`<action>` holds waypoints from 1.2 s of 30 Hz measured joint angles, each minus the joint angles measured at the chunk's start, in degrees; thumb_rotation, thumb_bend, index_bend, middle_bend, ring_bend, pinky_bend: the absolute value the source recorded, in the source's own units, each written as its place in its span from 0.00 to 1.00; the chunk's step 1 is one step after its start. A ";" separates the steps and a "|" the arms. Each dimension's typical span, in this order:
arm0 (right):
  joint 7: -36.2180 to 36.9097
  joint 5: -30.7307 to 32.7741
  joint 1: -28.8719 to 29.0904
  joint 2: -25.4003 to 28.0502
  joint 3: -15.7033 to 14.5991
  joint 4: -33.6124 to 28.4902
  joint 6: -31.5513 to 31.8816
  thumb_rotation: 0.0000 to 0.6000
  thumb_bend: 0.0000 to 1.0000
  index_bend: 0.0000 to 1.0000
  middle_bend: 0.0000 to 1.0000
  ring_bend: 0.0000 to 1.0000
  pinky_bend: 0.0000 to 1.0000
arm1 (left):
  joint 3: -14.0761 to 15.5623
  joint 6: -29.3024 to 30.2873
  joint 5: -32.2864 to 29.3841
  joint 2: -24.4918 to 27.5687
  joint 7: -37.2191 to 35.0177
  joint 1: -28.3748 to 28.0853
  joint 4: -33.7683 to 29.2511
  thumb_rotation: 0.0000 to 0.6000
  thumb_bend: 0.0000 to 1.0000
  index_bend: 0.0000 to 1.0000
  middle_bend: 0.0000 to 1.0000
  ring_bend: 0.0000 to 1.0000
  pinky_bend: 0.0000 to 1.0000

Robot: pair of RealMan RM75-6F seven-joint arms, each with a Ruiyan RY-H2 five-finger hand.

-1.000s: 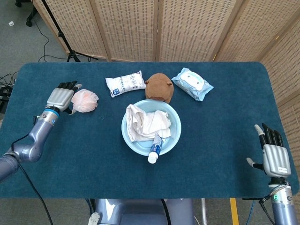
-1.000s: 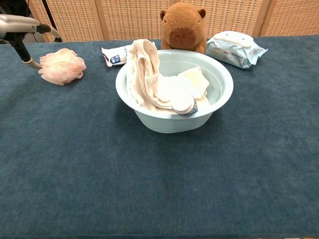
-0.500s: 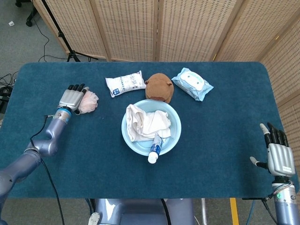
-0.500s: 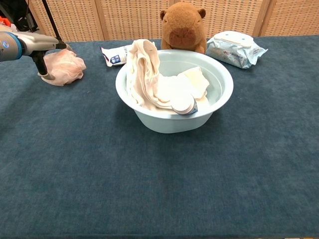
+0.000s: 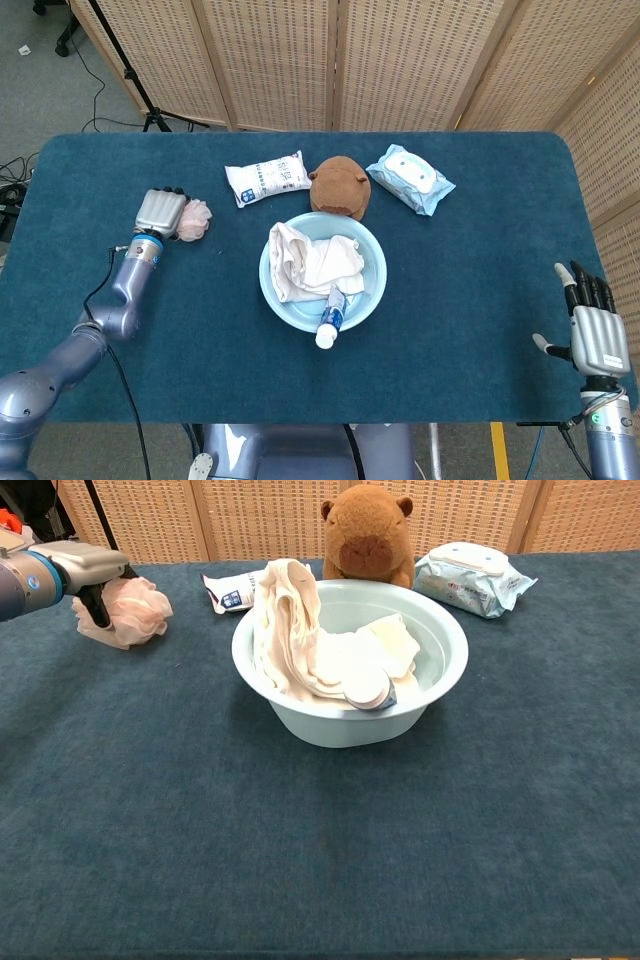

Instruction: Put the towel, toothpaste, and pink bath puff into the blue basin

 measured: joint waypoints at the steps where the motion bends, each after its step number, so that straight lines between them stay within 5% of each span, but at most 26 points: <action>1: 0.10 -0.13 -0.07 0.06 0.03 -0.12 0.08 1.00 0.09 0.00 0.00 0.00 0.00 | -0.17 0.92 0.22 0.42 0.01 0.19 -0.81 1.00 0.42 0.68 0.38 0.31 0.38; 9: 1.48 -1.75 -0.60 0.88 -0.01 -1.40 0.67 1.00 0.09 0.00 0.00 0.00 0.00 | -2.02 10.01 1.85 7.24 1.06 1.84 -13.92 1.00 0.42 0.69 0.39 0.32 0.38; 23: 4.35 -2.93 -1.50 2.31 0.43 -2.80 1.33 1.00 0.09 0.00 0.00 0.00 0.00 | -7.19 24.16 4.07 24.99 10.66 4.06 -56.38 1.00 0.42 0.69 0.39 0.32 0.38; 28: 5.63 -2.99 -1.80 2.87 0.63 -3.07 1.27 1.00 0.09 0.00 0.00 0.00 0.00 | -7.67 27.40 7.65 26.12 14.77 2.88 -67.43 1.00 0.41 0.69 0.39 0.32 0.38; 36: 7.88 -2.94 -2.22 3.71 0.88 -2.95 1.01 1.00 0.09 0.00 0.00 0.00 0.00 | -5.98 28.25 7.68 21.50 21.43 0.03 -70.28 1.00 0.38 0.63 0.32 0.31 0.38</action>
